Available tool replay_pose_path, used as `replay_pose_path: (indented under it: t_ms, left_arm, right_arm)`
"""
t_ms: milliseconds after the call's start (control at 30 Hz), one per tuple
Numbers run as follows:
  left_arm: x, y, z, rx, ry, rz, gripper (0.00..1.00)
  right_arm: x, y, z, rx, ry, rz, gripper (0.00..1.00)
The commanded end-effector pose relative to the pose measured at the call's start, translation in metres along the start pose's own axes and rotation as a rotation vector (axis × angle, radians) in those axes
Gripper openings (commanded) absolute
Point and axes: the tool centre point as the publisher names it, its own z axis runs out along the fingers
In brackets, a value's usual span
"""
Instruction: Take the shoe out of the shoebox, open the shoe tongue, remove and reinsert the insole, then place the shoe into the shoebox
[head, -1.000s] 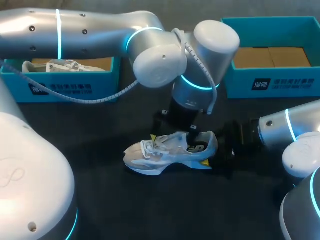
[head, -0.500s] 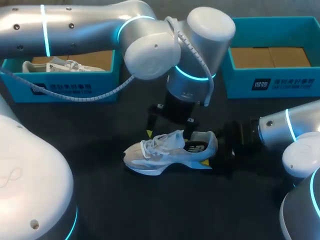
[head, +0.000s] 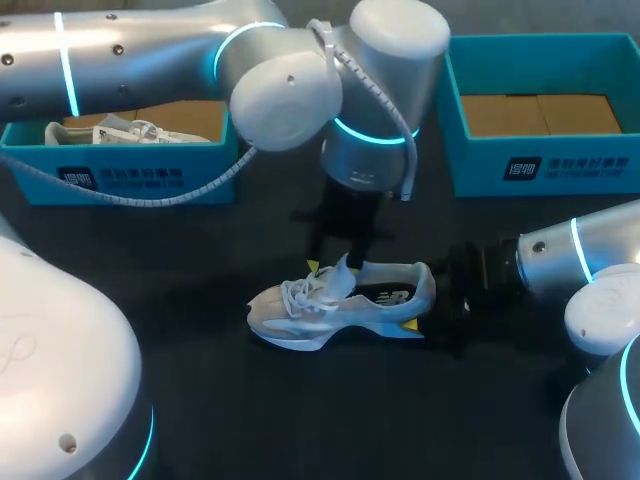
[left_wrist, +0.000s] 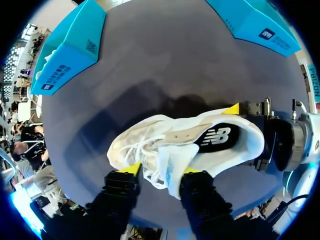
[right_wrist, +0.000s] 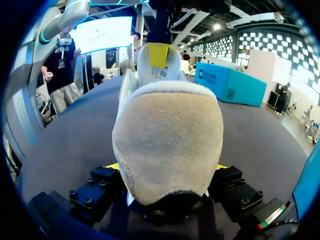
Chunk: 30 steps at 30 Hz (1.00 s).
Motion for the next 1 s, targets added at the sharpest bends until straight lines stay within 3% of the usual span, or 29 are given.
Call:
replay_pose_path:
  t_ms: [33, 267, 567, 1000]
  left_arm:
    - [-0.011, 0.003, -0.001, -0.010, 0.063, 0.006, 0.00]
    - [-0.027, 0.008, -0.005, -0.039, 0.176, 0.009, 0.00]
    - [-0.050, 0.017, -0.003, -0.010, 0.185, -0.034, 0.00]
    - [-0.078, 0.024, 0.037, -0.029, 0.123, -0.101, 0.00]
  right_arm:
    - [0.001, 0.001, 0.004, 0.006, -0.001, 0.000, 0.00]
    - [0.001, 0.001, 0.004, 0.006, -0.001, 0.000, 0.00]
    - [0.001, 0.001, 0.004, 0.006, -0.001, 0.000, 0.00]
    - [0.001, 0.001, 0.004, 0.006, -0.001, 0.000, 0.00]
